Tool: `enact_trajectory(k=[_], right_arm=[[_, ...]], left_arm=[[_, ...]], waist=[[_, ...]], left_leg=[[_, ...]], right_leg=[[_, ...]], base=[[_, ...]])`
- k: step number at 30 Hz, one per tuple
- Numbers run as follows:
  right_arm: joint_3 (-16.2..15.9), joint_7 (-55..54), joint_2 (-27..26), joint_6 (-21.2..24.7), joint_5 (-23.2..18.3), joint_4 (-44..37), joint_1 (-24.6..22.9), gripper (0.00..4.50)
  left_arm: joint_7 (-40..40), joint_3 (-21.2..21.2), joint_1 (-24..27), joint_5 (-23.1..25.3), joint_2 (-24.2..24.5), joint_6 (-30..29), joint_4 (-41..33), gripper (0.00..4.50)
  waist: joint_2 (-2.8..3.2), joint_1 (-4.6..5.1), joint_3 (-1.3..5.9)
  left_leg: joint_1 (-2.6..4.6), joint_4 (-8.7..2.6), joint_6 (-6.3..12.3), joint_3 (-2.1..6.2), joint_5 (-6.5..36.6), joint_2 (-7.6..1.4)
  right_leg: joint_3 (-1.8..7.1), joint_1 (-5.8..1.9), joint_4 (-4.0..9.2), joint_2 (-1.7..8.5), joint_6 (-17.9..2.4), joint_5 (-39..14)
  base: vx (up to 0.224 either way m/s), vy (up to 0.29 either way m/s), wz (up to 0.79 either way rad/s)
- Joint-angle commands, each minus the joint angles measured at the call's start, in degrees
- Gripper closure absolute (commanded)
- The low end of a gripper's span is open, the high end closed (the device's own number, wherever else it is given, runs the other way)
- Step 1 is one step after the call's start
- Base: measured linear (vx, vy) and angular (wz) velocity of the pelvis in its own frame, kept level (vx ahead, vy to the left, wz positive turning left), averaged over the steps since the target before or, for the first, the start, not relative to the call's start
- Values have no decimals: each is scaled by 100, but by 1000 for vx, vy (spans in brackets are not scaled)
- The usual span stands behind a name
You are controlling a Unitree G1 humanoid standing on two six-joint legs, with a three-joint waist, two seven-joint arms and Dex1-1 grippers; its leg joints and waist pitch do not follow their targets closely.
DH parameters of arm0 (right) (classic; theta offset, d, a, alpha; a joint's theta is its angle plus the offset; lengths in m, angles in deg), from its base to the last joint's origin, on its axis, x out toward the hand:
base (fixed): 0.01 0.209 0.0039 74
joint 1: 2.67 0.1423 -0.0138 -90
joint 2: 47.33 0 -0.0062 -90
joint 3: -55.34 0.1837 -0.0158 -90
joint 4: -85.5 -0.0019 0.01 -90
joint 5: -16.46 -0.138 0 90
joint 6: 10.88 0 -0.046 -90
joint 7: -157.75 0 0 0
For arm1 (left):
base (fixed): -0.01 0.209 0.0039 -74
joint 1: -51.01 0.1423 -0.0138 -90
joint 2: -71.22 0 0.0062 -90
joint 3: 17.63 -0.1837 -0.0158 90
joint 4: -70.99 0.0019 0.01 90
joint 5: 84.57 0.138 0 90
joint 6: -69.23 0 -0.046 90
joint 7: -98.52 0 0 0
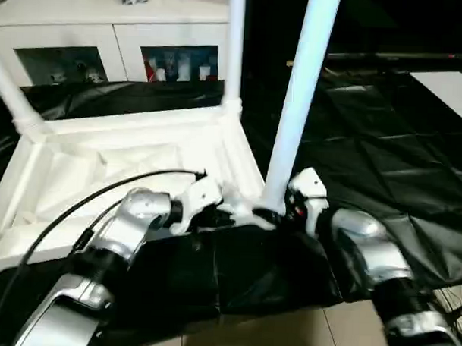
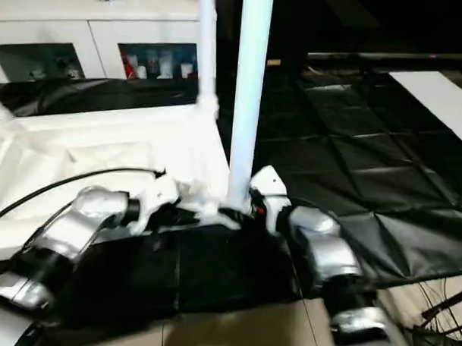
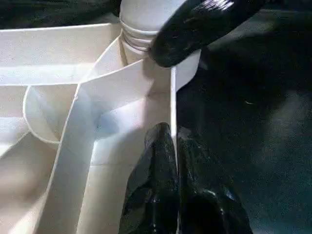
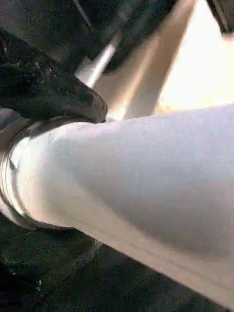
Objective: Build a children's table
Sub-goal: Rotate leg to tighten
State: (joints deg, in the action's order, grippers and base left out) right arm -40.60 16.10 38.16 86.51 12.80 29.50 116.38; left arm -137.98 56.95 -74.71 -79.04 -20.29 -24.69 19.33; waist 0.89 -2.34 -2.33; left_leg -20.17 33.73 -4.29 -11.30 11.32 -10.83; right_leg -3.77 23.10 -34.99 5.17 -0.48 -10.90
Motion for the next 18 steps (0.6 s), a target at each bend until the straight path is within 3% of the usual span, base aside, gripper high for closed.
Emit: enact_trajectory(k=[1,2,5,8,10,15,18], right_arm=[[131,-1073,-477,404,101,293,329,184],[159,-1332,-562,476,142,378,399,184],[338,-2155,-855,569,180,740,648,184],[509,-2861,-1119,486,215,1198,941,184],[559,-3004,-1166,472,200,1288,1000,184],[616,-3102,-1366,327,222,1471,1122,184],[616,-2844,-1454,159,93,1432,1113,184]], left_arm=[[644,60,-298,-48,-550,-118,545,450],[829,130,-394,-64,-652,-157,686,450],[1341,248,-678,-38,-899,-277,1121,450],[2018,337,-982,65,-1109,-361,1598,450],[2118,324,-1035,115,-1130,-334,1690,450],[2258,329,-1178,218,-1185,-135,2007,450],[2204,283,-1157,216,-1168,-54,2047,450]], waist=[[-80,-32,298],[-55,-6,277],[-31,-26,309],[-34,-49,351],[-44,-62,349],[-48,-100,326],[-55,-112,325]], left_leg=[[-8,-417,291,119,1169,-219],[8,-433,232,116,1192,-202],[17,-420,162,123,1082,-199],[-12,-375,341,108,735,-167],[-13,-368,457,98,654,-167],[5,-396,437,105,923,-186],[0,-402,420,109,947,-192]], right_leg=[[270,-270,470,334,-1245,-1353],[269,-237,481,312,-1245,-1453],[274,-258,469,333,-1259,-1298],[268,-311,396,325,-1434,-487],[263,-311,390,327,-1485,-325],[255,-313,442,338,-1389,-790],[262,-315,436,342,-1357,-804]], base=[[0,0,0],[0,0,0],[0,0,0],[0,0,0],[0,0,0],[0,0,0],[0,0,0]])
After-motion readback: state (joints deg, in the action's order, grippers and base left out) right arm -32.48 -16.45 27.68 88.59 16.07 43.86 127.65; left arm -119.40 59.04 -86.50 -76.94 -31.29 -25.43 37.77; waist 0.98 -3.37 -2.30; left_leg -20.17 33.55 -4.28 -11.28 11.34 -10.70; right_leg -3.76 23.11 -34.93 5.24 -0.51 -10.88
